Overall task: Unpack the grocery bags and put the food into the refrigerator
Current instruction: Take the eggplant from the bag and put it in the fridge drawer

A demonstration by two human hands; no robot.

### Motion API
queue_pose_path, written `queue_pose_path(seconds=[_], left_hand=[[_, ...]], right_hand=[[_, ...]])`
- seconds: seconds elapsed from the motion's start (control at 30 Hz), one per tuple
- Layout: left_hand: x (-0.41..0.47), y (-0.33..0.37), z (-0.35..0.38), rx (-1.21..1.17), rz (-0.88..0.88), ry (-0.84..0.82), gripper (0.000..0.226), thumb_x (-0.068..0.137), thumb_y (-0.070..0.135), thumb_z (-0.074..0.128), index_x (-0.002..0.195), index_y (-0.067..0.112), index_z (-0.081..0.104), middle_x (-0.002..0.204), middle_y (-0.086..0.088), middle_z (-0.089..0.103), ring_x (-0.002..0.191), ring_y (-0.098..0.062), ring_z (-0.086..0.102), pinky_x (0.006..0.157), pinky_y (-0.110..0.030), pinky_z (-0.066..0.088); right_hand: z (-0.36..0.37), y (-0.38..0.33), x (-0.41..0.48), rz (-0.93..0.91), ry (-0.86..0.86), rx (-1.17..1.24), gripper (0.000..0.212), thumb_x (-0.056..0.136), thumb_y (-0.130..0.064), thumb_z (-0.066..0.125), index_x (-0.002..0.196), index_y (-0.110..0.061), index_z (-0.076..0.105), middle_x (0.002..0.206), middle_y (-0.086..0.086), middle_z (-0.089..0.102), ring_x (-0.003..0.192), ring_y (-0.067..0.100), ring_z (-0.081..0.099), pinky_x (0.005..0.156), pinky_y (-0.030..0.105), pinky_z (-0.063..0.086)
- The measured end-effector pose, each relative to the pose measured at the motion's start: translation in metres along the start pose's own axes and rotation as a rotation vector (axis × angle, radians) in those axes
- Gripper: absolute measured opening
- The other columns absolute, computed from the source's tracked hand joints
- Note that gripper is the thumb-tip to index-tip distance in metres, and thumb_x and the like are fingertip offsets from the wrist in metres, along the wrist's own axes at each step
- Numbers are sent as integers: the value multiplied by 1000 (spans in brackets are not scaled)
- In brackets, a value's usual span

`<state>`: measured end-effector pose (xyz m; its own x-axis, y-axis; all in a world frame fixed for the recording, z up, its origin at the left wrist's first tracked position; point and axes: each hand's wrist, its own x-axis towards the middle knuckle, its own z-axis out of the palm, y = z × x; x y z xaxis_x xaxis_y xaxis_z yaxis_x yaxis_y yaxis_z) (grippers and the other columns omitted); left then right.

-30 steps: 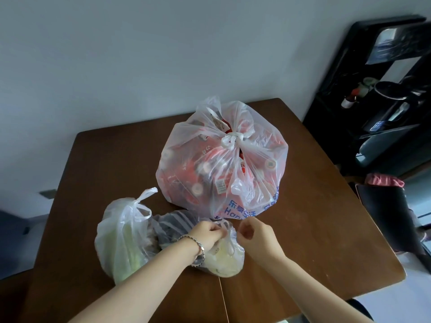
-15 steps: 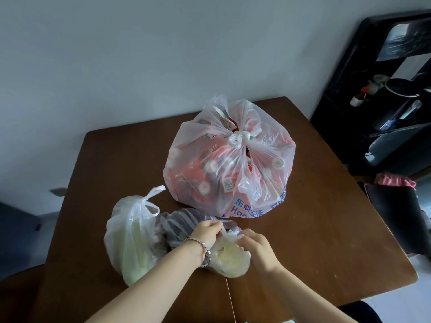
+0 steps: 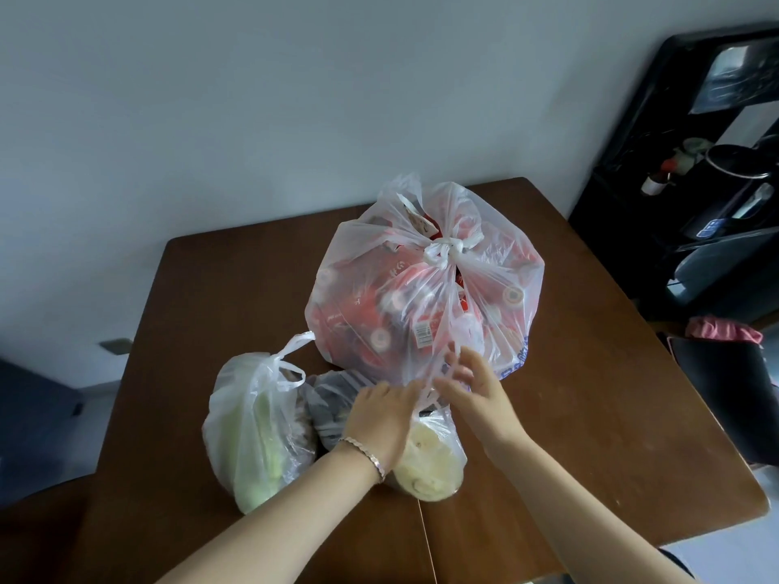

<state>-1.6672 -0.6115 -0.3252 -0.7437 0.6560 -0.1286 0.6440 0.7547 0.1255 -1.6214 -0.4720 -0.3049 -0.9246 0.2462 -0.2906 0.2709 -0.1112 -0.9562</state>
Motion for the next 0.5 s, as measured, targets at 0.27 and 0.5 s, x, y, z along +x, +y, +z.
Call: queue_pose_path(seconds=[0.27,0.5], left_hand=[[-19,-31,-19,-328,-70,239,4,77,8,59,76,12,58,66,4,55,66,-17,53,53,-24,37],[-27,-53,-29,-559,-473,287,29,96,25,44,67,26,43,60,0,48,60,-25,51,54,-30,37]], right_hand=[[21,44,-13,-51,24,-717,39,89,-25,59,59,-19,35,55,-5,40,52,7,34,51,20,30],[-19,13,-15,70,330,-329,39,99,-29,40,65,-10,37,58,4,39,52,14,32,52,29,27]])
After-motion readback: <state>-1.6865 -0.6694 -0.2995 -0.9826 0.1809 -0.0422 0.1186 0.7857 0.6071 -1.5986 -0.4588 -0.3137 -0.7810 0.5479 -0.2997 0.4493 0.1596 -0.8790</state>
